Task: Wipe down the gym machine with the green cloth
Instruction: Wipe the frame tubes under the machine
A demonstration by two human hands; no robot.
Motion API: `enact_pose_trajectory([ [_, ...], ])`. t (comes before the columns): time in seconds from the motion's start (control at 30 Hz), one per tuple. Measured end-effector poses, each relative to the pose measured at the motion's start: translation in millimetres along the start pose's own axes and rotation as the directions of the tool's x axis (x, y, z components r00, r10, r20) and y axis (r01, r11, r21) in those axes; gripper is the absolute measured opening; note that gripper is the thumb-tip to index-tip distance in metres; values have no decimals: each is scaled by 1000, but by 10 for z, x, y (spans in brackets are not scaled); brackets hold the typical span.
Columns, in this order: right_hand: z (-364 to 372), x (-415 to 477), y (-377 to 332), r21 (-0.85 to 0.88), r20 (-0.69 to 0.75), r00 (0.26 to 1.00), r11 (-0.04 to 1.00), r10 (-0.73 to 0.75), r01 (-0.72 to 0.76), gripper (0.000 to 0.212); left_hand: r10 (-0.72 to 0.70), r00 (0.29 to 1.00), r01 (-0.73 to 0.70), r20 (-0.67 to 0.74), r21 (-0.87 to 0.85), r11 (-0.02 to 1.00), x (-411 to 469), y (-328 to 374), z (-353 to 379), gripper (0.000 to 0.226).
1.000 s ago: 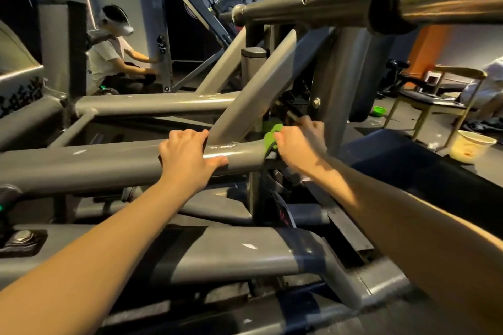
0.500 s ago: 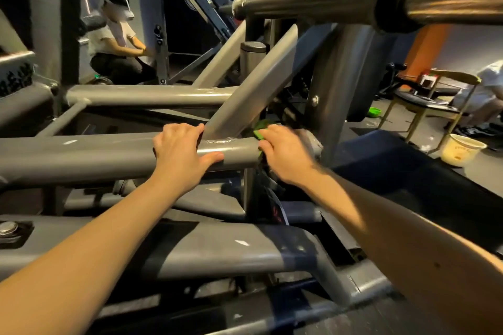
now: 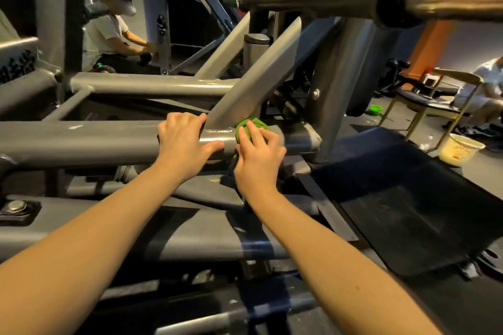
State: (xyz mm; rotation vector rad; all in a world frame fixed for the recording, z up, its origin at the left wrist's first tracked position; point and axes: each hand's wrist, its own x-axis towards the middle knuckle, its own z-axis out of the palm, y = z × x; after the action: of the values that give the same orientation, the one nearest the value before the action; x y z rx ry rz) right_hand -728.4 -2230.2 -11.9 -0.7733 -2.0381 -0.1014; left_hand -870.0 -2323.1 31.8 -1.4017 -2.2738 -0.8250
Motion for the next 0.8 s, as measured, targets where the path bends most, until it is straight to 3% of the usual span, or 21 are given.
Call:
enact_pose_trajectory([
  [0.1,-47,37,358,76,21,990,987,-142,140,42,5,999,-5,34,1,1000,-5,-6,-25,71],
  [0.17,-161,57,652,145,62,998,989,2,-11,44,25,998,-25,52,6,1000,-20,-20,-60,69],
  [0.23,-351,100,823,288,15,972,930,233,-227,37,18,999,-18,37,-11,1000,-87,-65,-89,72],
  [0.37,-418,99,735,447,-68,815,748,575,-491,27,-22,999,22,-44,-5,1000,-316,-256,-171,57],
  [0.5,-51,-123,125,486,-40,859,760,511,-430,16,-68,970,68,-233,-9,998,-551,-514,-248,29],
  [0.63,137,-219,-474,541,-26,897,761,441,-359,12,-152,946,150,-287,-29,988,-665,-700,-267,25],
  [0.8,-59,-135,-71,485,31,955,831,295,-273,16,-121,952,119,-281,-26,993,-671,-776,-244,28],
])
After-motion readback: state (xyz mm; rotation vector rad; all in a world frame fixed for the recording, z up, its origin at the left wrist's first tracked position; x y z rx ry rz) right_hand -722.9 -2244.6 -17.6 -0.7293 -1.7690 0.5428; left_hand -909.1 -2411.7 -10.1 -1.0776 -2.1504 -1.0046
